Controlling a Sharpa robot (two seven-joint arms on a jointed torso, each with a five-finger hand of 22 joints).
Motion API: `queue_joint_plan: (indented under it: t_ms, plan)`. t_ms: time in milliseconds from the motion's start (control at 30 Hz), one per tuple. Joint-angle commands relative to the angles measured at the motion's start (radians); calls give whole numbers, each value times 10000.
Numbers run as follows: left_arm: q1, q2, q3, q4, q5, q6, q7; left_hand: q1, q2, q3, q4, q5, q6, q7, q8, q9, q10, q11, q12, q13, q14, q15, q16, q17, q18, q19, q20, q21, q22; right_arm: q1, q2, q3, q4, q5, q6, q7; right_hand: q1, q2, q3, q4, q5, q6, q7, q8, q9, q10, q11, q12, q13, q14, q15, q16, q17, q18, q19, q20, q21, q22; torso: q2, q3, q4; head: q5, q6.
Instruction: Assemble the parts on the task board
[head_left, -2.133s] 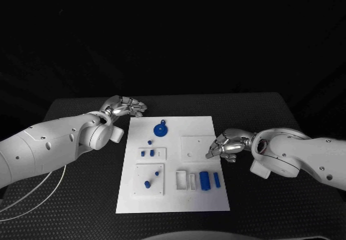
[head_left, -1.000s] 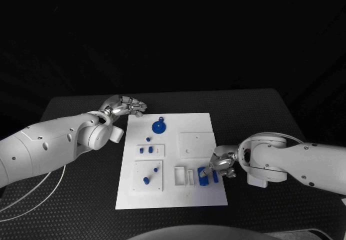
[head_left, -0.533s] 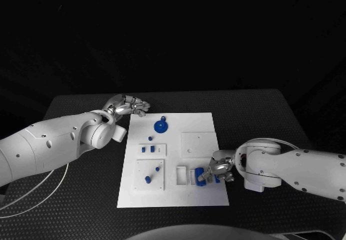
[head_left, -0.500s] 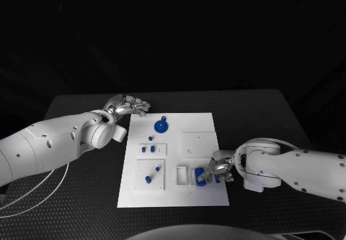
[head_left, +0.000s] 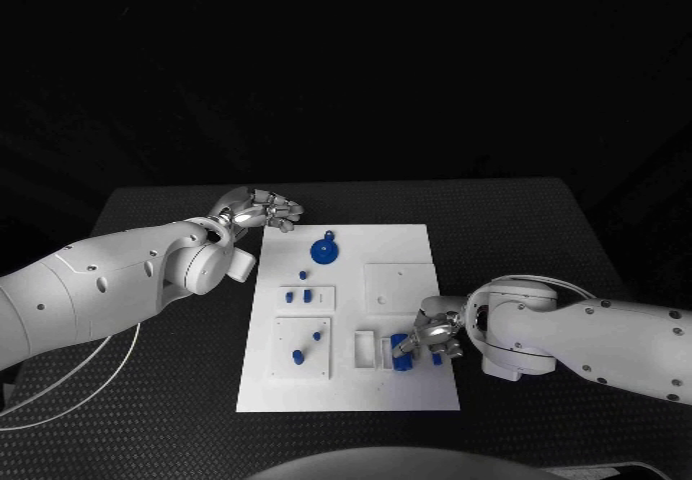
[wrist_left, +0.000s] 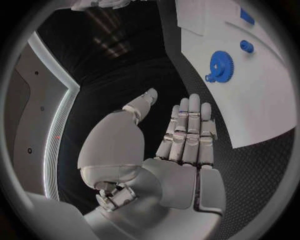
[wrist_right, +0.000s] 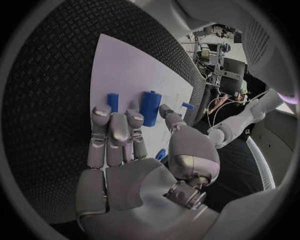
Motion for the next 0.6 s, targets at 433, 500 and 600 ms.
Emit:
queue_joint_plan:
  t_ms: [433, 500, 600]
  plan:
    - [2, 31, 6, 14, 60, 82, -31, -106, -24, -8, 78, 2, -68, -3, -18, -19, 6, 26, 23, -20, -2, 29, -78, 34, 114, -58, 28, -77, 202, -38, 390, -9, -183, 275, 72, -73, 64, -96, 146, -147, 29, -65, 90, -59, 9, -20, 53, 11, -18, 24, 31, 52, 98, 304, -30, 2, 74, 112, -7, -7, -10, 118, 27]
    - [2, 42, 6, 20, 60, 83, -34, -104, -24, -7, 78, 2, -68, -3, -18, -19, 6, 26, 23, -21, -1, 29, -79, 36, 114, -60, 28, -77, 203, -64, 418, -9, -189, 275, 42, -82, 82, -106, 153, -187, 32, -73, 96, -69, 10, -17, 60, 15, -19, 22, 37, 55, 91, 304, -30, 5, 81, 112, -9, -10, -15, 115, 13]
    - [3, 38, 6, 39, 60, 80, -37, -100, -27, -4, 80, 3, -86, 3, -27, -24, 4, 27, 23, -23, 6, 29, -83, 46, 112, -67, 28, -79, 207, -81, 438, -9, -215, 233, -47, -118, 189, -79, 190, -343, 47, -71, 106, -82, 19, -11, 69, 27, -20, 25, 49, 75, 78, 304, -25, 14, 104, 113, -5, -16, -2, 93, 18]
